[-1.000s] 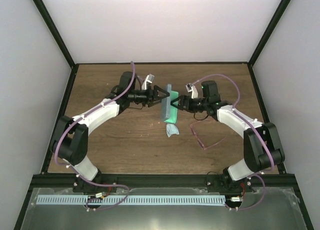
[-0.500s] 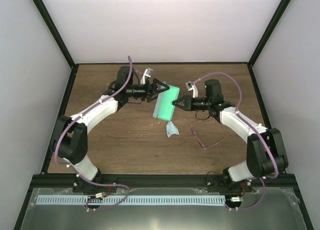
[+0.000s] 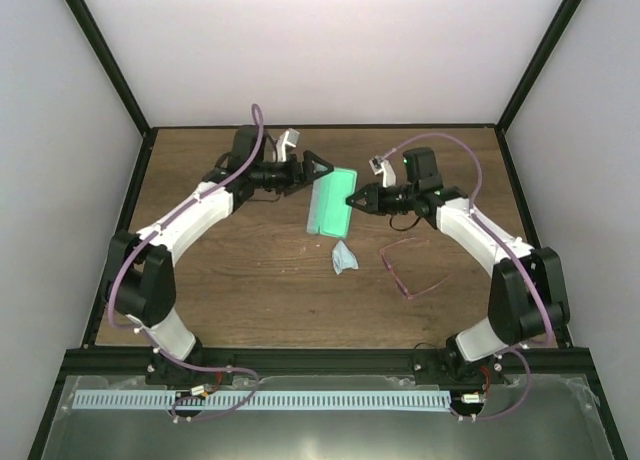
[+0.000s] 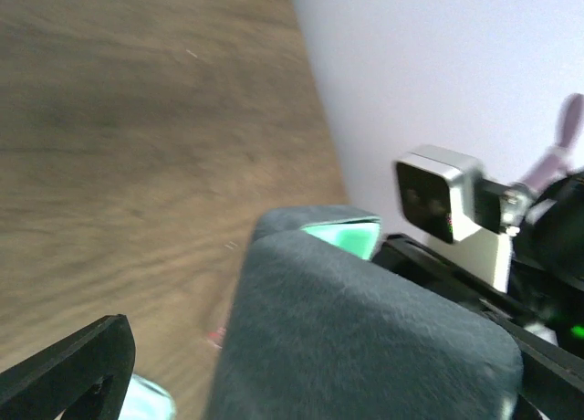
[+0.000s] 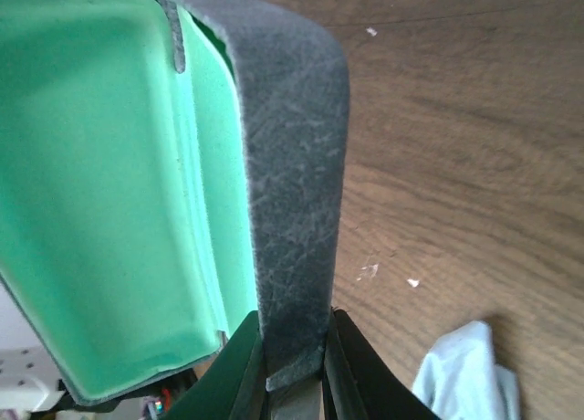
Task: Organize the sunglasses
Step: Open the sunglasses case, then place the sunglasses case at the center of the board.
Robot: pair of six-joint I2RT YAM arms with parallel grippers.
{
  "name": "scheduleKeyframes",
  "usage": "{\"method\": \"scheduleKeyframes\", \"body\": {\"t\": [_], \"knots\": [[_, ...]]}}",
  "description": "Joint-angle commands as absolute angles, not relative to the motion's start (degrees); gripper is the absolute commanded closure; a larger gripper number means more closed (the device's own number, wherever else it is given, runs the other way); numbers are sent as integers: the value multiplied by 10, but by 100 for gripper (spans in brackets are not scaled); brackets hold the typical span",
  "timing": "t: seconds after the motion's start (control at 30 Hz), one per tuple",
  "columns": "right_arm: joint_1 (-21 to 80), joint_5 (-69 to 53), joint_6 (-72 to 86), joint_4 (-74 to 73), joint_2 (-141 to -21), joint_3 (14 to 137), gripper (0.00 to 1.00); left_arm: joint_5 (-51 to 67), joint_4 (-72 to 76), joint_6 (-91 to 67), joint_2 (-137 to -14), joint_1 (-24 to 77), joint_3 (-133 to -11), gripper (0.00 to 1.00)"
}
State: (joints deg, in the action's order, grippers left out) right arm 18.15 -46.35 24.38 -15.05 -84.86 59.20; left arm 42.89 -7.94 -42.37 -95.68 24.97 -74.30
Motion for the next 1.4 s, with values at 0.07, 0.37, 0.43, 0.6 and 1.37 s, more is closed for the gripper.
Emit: {"method": "scheduleKeyframes", "body": {"t": [0.07,0.37,0.43,0.6,1.37], "knots": [[184,-366,192,-263,-907,722,98,242,-207,-339,-905,220,-769,0],[186,-227,136,-405,-1040,924,97,236,-228,-301,-924,217,-775,0],[187,-185,122,-457,-1088,1006,97,214,-249,-280,-940,217,-794,0],[194,-33,97,-612,-1217,1198,97,159,-295,-235,-985,205,-858,0],[280,199,131,-746,-1258,1183,95,325,-332,-190,-1171,76,-1050,0]]}}
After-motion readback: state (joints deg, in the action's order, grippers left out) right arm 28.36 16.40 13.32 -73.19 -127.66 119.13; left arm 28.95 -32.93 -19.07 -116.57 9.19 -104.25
